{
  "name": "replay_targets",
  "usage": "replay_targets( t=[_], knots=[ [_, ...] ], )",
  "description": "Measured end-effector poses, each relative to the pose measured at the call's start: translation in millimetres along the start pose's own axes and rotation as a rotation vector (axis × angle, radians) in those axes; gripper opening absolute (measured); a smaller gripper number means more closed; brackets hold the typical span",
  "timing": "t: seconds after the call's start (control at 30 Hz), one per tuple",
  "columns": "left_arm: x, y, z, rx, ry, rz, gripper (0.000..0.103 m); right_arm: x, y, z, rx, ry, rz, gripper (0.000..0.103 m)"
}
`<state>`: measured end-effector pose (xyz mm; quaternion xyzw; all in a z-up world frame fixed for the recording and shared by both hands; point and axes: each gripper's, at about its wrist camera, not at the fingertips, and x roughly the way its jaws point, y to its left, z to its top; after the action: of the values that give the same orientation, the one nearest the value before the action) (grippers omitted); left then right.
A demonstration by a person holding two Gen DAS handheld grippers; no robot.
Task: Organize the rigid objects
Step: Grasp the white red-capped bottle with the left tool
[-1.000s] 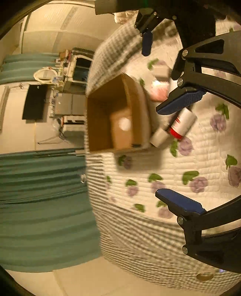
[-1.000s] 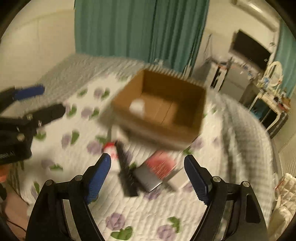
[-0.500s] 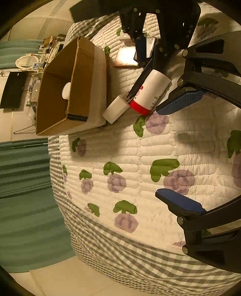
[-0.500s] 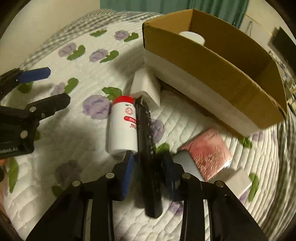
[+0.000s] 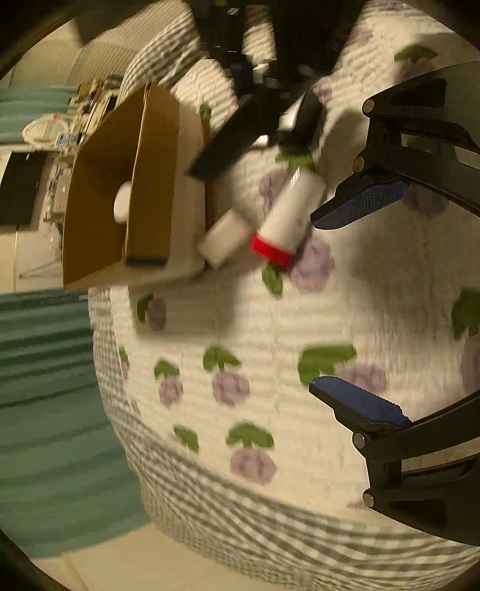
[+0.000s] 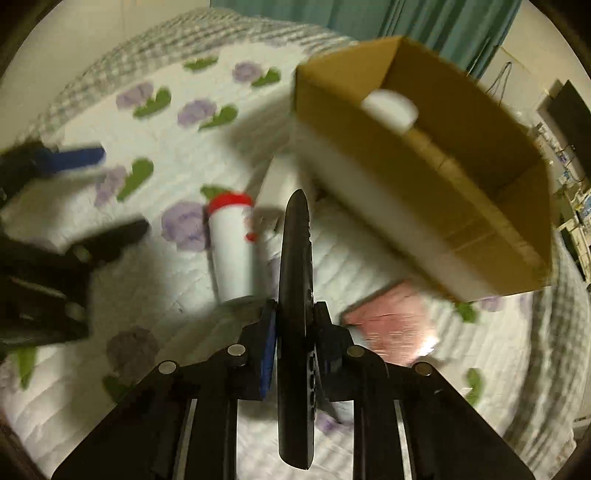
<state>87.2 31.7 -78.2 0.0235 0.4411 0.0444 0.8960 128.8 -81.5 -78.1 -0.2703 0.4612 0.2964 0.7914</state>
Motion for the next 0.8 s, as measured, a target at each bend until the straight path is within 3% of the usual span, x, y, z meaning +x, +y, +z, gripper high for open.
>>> replay_targets(
  t=[0.1, 0.27, 0.43, 0.63, 0.73, 0.8],
  knots=[
    [6.0, -18.5, 5.0, 0.033, 0.037, -0.058, 0.084, -17.9, -26.2, 5.1, 0.067, 0.006, 0.023, 0.018],
    [30.5, -39.7, 13.1, 0.06, 0.124, -0.063, 0.084, -23.0, -56.6, 1.0, 0.136, -0.003, 0.041, 0.018],
    [48.6, -34.0, 36.4, -0.1, 0.17, -0.085, 0.084, -14.4, -66.2, -5.9, 0.137, -0.015, 0.043, 0.018],
    [82.9, -44.8, 43.4, -0.187, 0.261, -0.023, 0.084, -1.5, -66.3, -8.5, 0.115, -0.027, 0.055, 0.018],
    [91.9, -58.5, 42.4, -0.149, 0.279, 0.01, 0.08, 2.3, -69.0, -10.9, 0.122, -0.026, 0.059, 0.018],
    [87.4, -65.1, 43.2, -0.125, 0.265, -0.013, 0.065, 3.8, -72.1, -12.3, 0.13, -0.025, 0.047, 0.019]
  ],
)
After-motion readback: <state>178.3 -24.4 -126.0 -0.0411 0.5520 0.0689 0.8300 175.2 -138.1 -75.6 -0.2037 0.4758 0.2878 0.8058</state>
